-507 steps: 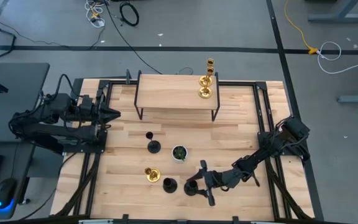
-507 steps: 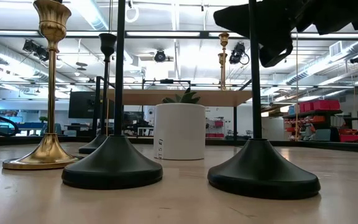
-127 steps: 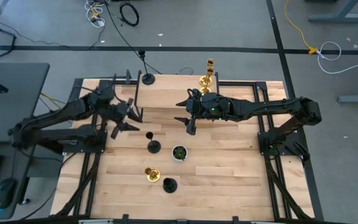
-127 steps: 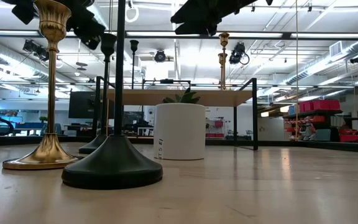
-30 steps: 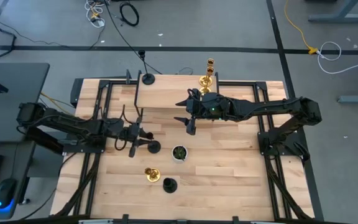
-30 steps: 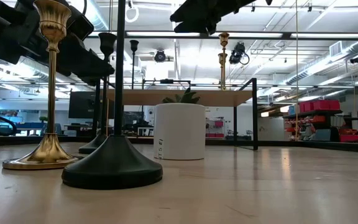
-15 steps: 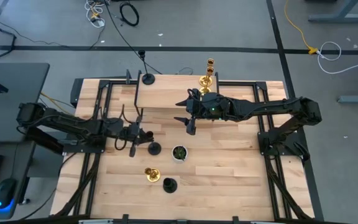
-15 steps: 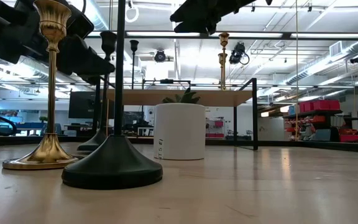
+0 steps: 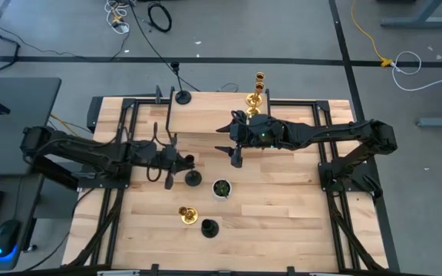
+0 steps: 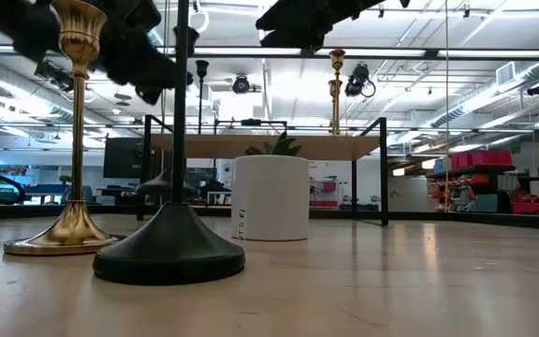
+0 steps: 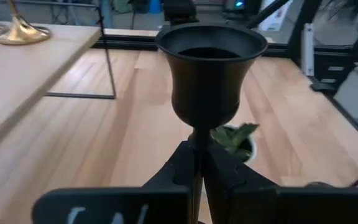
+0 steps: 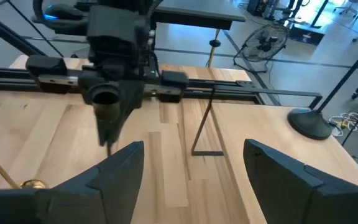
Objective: Pick & Place candle stick holders
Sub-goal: Put the top black candle holder on the shelf aligned with the other black candle holder, then put the golden candle holder on the shelf aligned with the other golden candle holder
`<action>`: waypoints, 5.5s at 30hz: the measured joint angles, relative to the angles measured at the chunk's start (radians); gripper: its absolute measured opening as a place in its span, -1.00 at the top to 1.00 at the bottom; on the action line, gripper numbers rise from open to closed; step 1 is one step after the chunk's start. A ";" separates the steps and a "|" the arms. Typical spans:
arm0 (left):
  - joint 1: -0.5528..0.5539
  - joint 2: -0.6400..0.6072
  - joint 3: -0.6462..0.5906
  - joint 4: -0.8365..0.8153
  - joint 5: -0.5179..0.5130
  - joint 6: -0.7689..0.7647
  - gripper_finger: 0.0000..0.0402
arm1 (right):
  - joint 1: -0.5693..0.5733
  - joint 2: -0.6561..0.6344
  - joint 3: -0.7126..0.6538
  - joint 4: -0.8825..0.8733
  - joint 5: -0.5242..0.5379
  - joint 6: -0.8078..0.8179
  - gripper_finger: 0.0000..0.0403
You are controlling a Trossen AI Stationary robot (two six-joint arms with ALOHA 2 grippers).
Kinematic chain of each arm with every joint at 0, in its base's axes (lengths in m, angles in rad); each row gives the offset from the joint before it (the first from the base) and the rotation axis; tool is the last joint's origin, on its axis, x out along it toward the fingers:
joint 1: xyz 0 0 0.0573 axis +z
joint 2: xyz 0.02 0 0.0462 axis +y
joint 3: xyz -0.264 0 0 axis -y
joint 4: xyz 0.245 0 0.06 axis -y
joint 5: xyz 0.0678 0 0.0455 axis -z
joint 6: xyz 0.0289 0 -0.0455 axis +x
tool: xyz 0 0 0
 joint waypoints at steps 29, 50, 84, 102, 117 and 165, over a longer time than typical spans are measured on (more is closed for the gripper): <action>0.227 -0.007 0.494 -0.481 -0.210 0.163 0.93 | 0.000 0.000 0.000 -0.006 -0.015 -0.016 -0.36; 0.669 -0.032 0.494 -0.474 0.115 0.149 0.93 | 0.000 0.000 0.000 -0.005 -0.015 -0.037 -0.36; 0.849 0.080 0.494 -0.410 0.280 0.156 0.93 | 0.000 0.000 0.000 0.002 -0.015 -0.043 -0.36; 0.870 0.080 0.494 -0.409 0.287 0.166 0.93 | 0.000 0.000 0.000 0.002 -0.015 -0.043 -0.36; 0.876 0.111 0.495 -0.388 0.293 0.162 0.93 | 0.000 0.000 0.000 0.012 -0.015 -0.043 -0.36; 0.876 0.106 0.492 -0.451 0.309 0.141 -0.03 | 0.000 0.000 0.000 0.002 -0.015 -0.032 -0.36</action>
